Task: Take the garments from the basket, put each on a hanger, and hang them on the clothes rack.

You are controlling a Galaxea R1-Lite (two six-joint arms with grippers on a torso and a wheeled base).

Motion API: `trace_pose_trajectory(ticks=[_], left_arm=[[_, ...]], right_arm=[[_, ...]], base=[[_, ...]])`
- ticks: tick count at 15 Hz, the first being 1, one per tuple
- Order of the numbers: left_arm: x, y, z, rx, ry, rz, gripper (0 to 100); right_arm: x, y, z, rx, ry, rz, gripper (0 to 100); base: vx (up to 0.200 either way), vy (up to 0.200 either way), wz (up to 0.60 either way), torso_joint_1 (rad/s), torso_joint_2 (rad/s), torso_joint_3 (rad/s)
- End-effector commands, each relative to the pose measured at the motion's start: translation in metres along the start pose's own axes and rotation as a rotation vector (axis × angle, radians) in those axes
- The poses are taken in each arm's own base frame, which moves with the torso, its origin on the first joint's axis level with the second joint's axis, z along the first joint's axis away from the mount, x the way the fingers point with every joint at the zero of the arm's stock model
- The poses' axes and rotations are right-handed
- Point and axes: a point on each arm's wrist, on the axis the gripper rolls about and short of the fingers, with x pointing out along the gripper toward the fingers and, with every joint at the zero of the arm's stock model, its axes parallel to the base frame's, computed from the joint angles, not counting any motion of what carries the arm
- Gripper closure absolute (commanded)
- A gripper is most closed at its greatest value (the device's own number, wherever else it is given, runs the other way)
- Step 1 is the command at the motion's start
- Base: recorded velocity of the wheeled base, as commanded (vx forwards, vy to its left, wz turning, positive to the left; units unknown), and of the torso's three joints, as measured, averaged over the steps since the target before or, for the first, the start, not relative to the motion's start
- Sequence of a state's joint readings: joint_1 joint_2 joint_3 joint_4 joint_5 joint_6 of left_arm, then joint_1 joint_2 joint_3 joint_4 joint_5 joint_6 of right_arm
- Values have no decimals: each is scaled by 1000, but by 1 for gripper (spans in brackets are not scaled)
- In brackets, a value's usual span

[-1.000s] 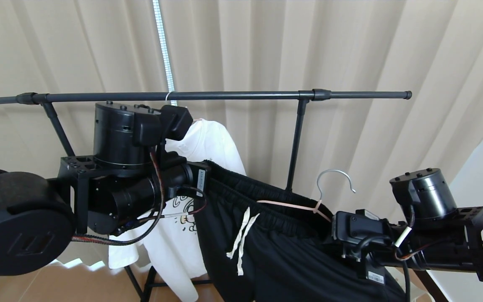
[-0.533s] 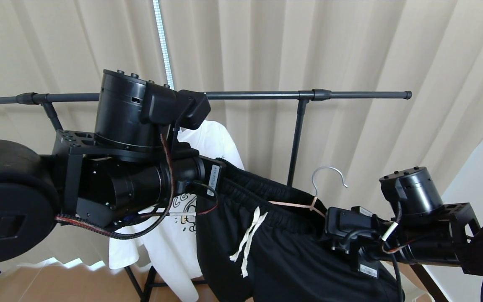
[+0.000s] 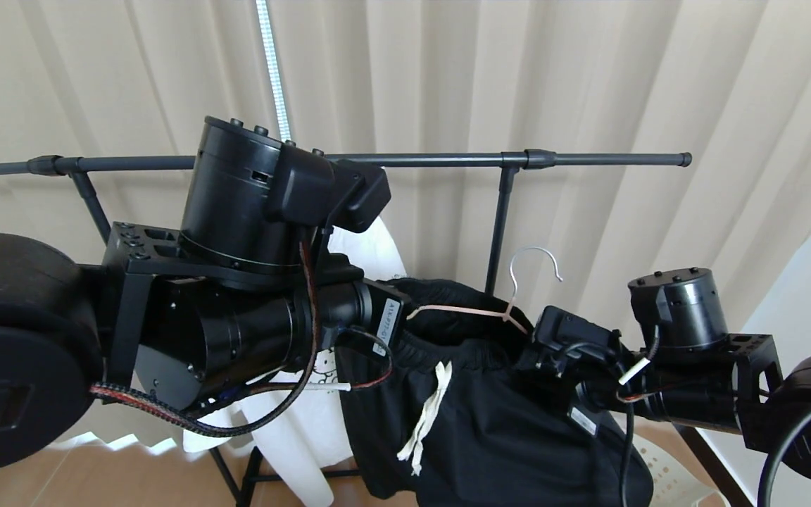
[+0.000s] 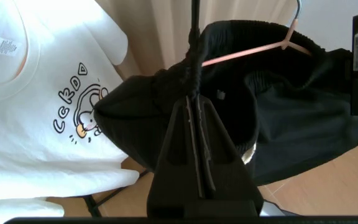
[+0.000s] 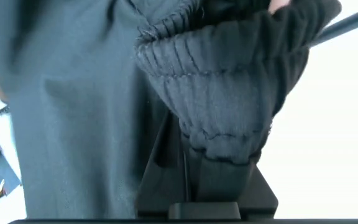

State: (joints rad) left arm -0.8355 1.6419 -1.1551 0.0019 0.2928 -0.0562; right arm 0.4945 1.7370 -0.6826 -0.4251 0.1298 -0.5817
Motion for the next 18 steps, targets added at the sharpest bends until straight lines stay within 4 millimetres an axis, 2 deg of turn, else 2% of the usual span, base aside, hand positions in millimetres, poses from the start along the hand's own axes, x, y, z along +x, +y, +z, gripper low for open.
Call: trace_pose_trajectory(ticks=[1,2,5,9,13,18], left_arm=[[4,-2,-4,7,16,-5,100],[8,-5,-11,13,41,-10,100],[10,-7,-15,-13,56,-16,100],[6,-22,-17,-42,59,-61,100],[6,-27,-24,-38,82,-88,100],[18,-29,-41,-54,106,-86,100]], right_arm=[[0,5,-4,-7,-37,12,100],[-2,8,-7,-17,-106,16,100],[-3,11,-10,-48,-227,10,100],[1,11,-10,-70,-264,9,100],[3,10,-9,-76,-306,11,100],[2,7,-8,-93,-392,23,100]], base=[[0,0,0,0,0,0],[0,0,0,0,0,0],[0,0,0,0,0,0],[0,0,0,0,0,0],[0,0,0,0,0,0],[0,0,0,0,0,0]])
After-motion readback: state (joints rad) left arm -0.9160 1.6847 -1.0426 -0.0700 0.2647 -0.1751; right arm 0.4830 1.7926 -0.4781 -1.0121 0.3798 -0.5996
